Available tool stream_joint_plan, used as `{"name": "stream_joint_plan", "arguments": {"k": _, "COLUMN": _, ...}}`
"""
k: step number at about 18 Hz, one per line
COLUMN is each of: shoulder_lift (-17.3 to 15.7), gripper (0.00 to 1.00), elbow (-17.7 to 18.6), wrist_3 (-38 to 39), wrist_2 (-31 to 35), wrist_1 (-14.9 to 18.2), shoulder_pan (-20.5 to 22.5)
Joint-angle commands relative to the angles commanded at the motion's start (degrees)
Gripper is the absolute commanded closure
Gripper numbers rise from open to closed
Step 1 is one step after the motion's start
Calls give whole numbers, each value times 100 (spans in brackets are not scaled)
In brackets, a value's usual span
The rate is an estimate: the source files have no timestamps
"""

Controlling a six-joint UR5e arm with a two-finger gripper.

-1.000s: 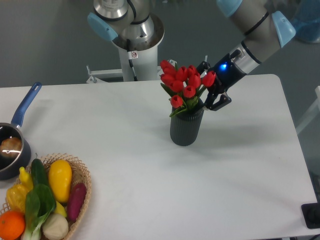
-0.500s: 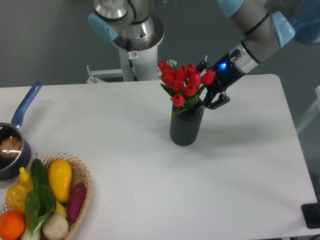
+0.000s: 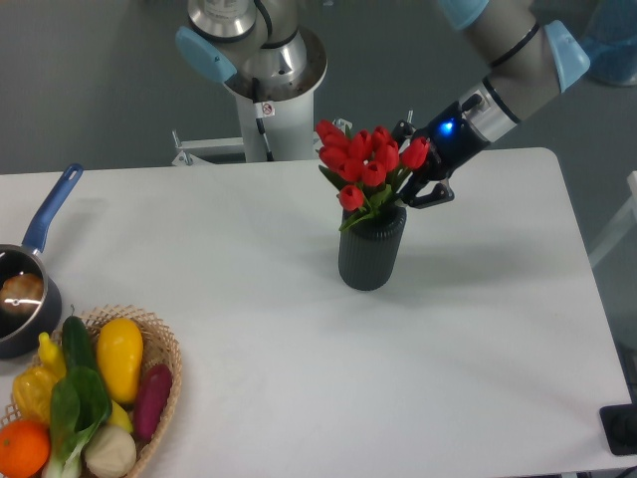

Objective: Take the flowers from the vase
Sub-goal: 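Lift the gripped tulip bunch upward out of the black vase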

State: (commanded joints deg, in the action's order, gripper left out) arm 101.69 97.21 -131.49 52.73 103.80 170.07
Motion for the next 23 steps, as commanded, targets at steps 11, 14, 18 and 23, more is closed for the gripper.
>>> {"name": "stream_joint_plan", "arguments": {"k": 11, "shoulder_lift": 0, "gripper": 67, "elbow": -26, "wrist_3": 62, "wrist_2": -220, "wrist_1": 237, "shoulder_pan": 79}}
{"name": "stream_joint_plan", "arguments": {"k": 14, "shoulder_lift": -9, "gripper": 67, "elbow": -35, "wrist_3": 53, "wrist_2": -220, "wrist_1": 246, "shoulder_pan": 114}}
{"name": "stream_joint_plan", "arguments": {"k": 18, "shoulder_lift": -17, "gripper": 67, "elbow": -132, "wrist_3": 53, "wrist_2": -229, "wrist_1": 430, "shoulder_pan": 158}}
{"name": "stream_joint_plan", "arguments": {"k": 23, "shoulder_lift": -44, "gripper": 67, "elbow": -193, "wrist_3": 53, "wrist_2": -377, "wrist_1": 562, "shoulder_pan": 176}}
